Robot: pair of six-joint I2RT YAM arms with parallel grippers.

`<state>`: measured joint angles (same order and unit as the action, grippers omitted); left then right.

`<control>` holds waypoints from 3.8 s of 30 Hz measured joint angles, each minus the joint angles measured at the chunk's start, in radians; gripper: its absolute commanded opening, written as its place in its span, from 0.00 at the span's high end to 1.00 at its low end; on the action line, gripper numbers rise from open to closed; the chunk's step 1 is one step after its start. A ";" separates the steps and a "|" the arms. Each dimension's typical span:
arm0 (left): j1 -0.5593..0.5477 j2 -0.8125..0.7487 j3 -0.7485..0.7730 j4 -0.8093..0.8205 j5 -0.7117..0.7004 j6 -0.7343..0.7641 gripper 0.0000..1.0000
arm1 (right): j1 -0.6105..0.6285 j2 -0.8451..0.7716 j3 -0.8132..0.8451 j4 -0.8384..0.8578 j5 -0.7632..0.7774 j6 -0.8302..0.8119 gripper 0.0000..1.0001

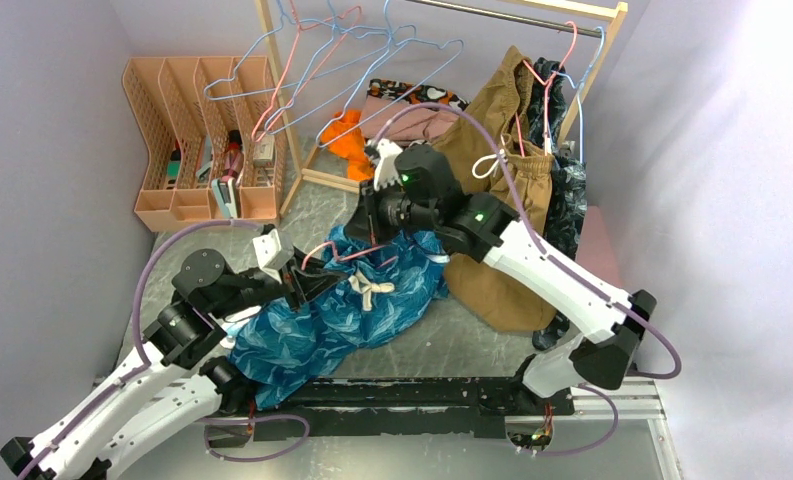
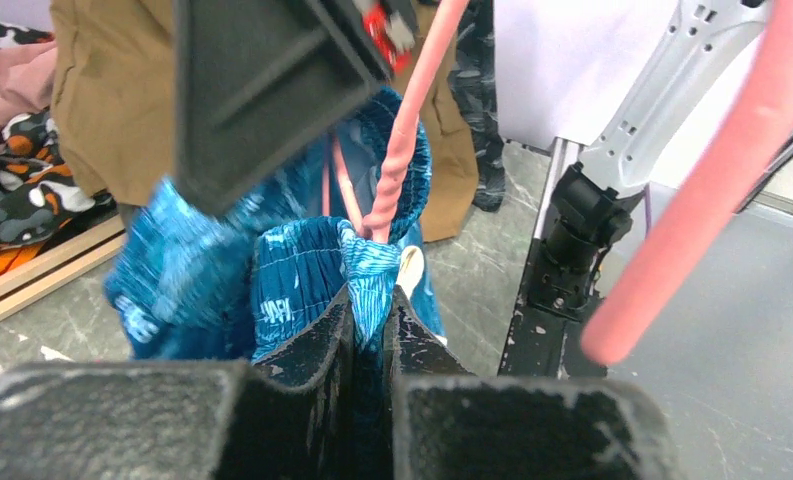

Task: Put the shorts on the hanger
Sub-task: Hang the shorts on the hanger.

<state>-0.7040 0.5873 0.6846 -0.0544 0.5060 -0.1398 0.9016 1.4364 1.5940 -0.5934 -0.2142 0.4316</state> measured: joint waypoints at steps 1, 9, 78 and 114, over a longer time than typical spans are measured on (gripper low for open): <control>0.000 -0.004 -0.005 0.006 -0.013 -0.003 0.93 | 0.004 0.007 -0.015 -0.001 0.000 0.005 0.74; 0.000 -0.046 -0.059 0.049 -0.115 -0.006 0.93 | 0.014 -0.026 0.054 -0.053 0.051 -0.008 0.48; 0.000 -0.021 -0.100 0.182 -0.264 0.048 0.93 | 0.014 -0.139 0.197 -0.097 0.024 -0.145 1.00; 0.000 -0.079 -0.010 0.321 -0.205 -0.089 0.93 | 0.037 -0.228 0.093 -0.175 -0.287 -0.257 0.47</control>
<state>-0.7040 0.5079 0.6750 0.2668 0.3008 -0.2287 0.9382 1.2087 1.6871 -0.7685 -0.5014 0.1745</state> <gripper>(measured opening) 0.118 0.500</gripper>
